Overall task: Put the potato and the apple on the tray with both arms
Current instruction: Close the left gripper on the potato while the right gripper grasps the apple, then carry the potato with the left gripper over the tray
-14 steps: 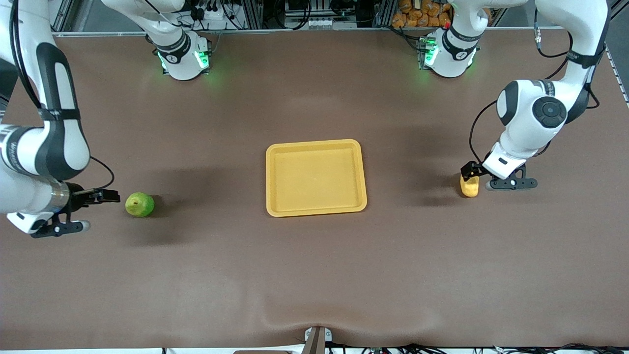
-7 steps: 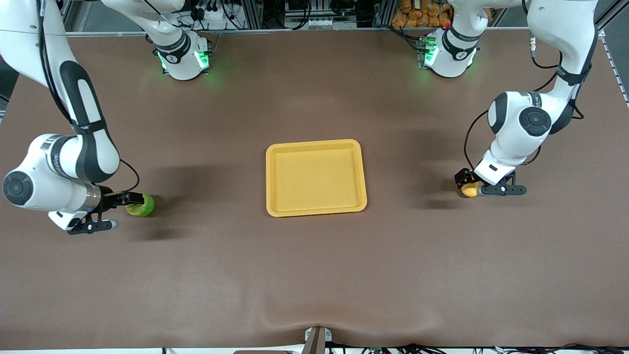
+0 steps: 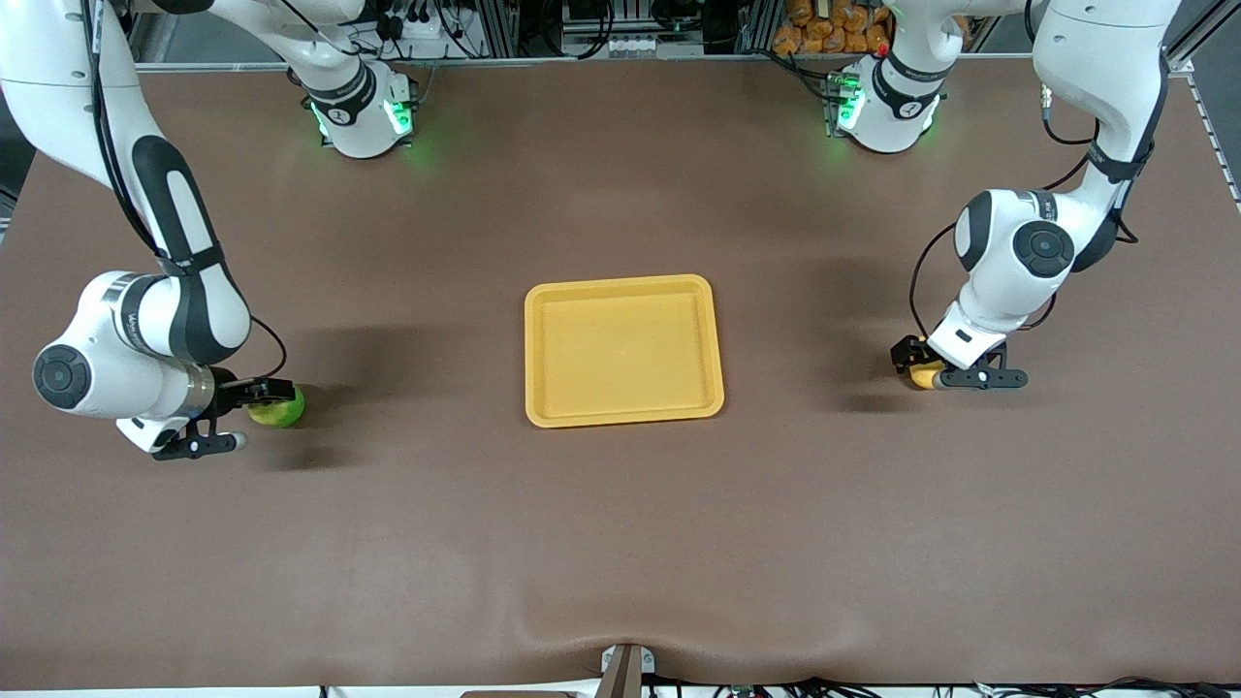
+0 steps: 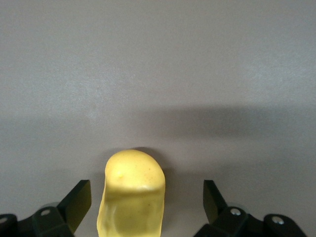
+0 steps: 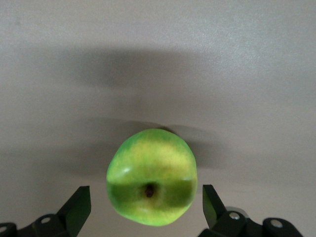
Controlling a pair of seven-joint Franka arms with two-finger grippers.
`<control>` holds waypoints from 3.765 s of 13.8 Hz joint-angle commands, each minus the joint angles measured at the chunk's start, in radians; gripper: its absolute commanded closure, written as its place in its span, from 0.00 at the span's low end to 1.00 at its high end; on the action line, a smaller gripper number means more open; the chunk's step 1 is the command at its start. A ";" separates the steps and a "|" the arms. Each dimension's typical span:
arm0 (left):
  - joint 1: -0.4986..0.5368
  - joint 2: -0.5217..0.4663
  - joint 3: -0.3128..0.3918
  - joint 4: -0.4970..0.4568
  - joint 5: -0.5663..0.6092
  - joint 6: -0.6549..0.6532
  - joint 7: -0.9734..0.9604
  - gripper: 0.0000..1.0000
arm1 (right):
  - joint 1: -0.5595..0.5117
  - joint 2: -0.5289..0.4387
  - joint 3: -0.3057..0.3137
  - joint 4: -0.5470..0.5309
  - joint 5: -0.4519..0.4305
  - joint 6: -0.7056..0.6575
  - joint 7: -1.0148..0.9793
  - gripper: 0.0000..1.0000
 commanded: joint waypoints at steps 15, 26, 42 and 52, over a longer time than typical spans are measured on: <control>0.016 0.009 0.000 -0.007 0.100 -0.001 0.004 0.74 | 0.000 0.005 0.003 0.019 0.011 0.075 -0.054 0.00; 0.009 -0.081 -0.076 0.115 0.099 -0.272 -0.022 0.88 | 0.001 0.043 0.006 0.013 0.020 0.118 -0.051 0.00; -0.105 0.069 -0.345 0.489 0.088 -0.618 -0.684 0.90 | -0.013 0.060 0.004 0.068 0.018 0.026 -0.145 0.89; -0.284 0.245 -0.336 0.669 0.106 -0.618 -0.942 0.90 | -0.017 0.044 0.006 0.123 0.018 0.022 -0.174 0.88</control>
